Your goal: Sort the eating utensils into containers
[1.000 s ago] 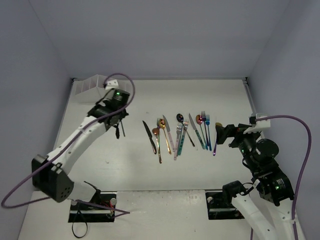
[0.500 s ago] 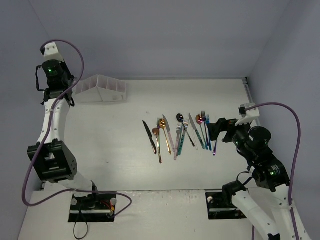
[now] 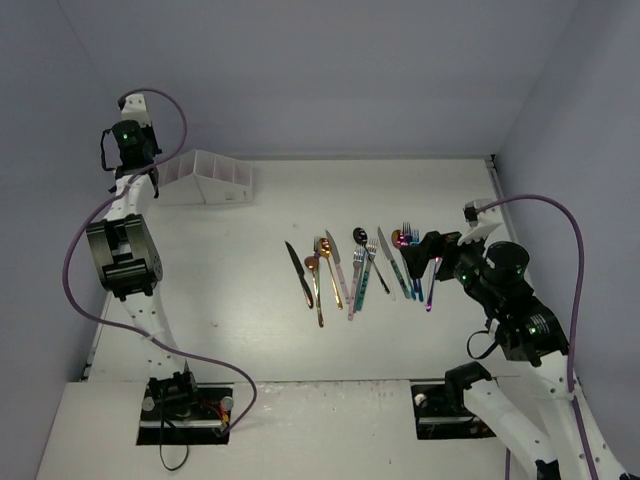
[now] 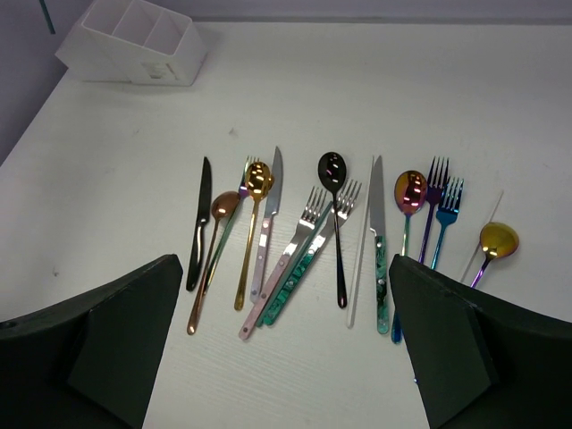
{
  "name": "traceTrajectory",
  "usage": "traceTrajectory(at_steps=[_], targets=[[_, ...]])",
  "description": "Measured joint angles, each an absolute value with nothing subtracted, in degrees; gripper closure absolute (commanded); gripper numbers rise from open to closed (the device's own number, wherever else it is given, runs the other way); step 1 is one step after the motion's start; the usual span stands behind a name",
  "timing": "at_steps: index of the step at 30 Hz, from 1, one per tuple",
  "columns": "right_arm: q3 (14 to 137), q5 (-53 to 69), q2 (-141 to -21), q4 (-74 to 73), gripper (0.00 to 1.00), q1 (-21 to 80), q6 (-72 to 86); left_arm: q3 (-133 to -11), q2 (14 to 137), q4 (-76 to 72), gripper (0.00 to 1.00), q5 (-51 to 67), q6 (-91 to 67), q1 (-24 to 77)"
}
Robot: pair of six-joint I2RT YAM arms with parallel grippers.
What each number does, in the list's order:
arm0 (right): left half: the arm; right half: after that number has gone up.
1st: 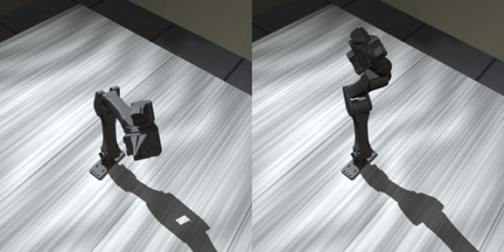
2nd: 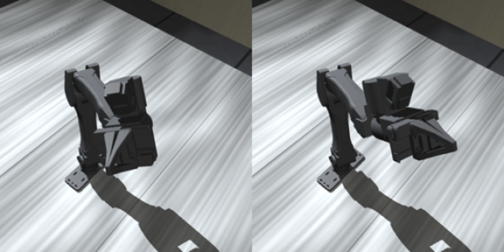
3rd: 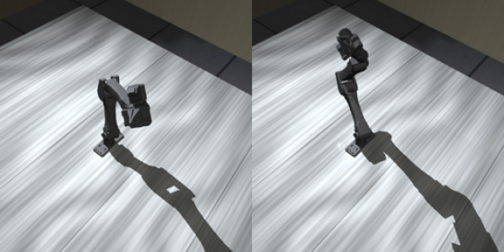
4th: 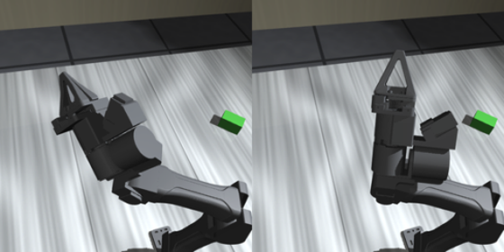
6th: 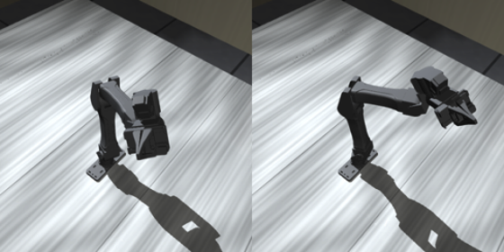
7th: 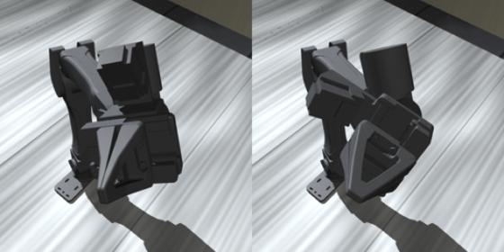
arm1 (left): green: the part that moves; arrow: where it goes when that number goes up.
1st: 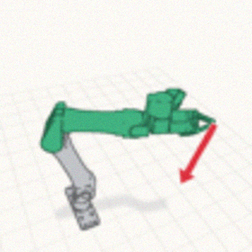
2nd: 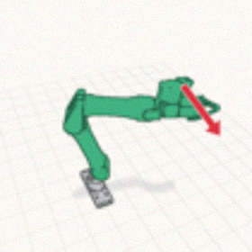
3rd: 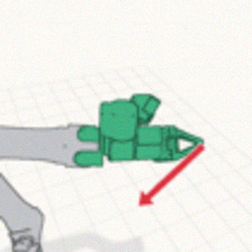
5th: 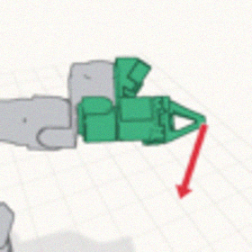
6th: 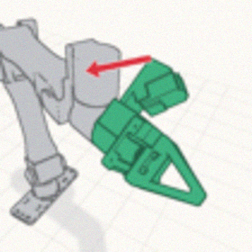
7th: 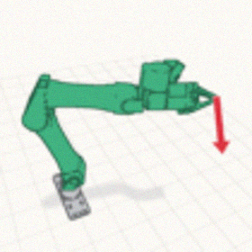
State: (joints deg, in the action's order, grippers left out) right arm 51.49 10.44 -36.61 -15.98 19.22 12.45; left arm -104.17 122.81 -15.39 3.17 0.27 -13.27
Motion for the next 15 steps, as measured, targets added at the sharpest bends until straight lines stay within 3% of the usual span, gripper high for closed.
traceTrajectory(at_steps=[8, 15], targets=[[49.2, 11.0, -39.7, -15.6, 0.0, 19.2, 12.4, -107.7, 128.8, -19.0, 1.0, 4.1, 0.3, -13.7], [48.4, 11.1, -40.1, -15.5, 0.0, 19.2, 12.4, -99.2, 128.6, -24.4, 1.0, 4.3, -0.8, -13.7]])
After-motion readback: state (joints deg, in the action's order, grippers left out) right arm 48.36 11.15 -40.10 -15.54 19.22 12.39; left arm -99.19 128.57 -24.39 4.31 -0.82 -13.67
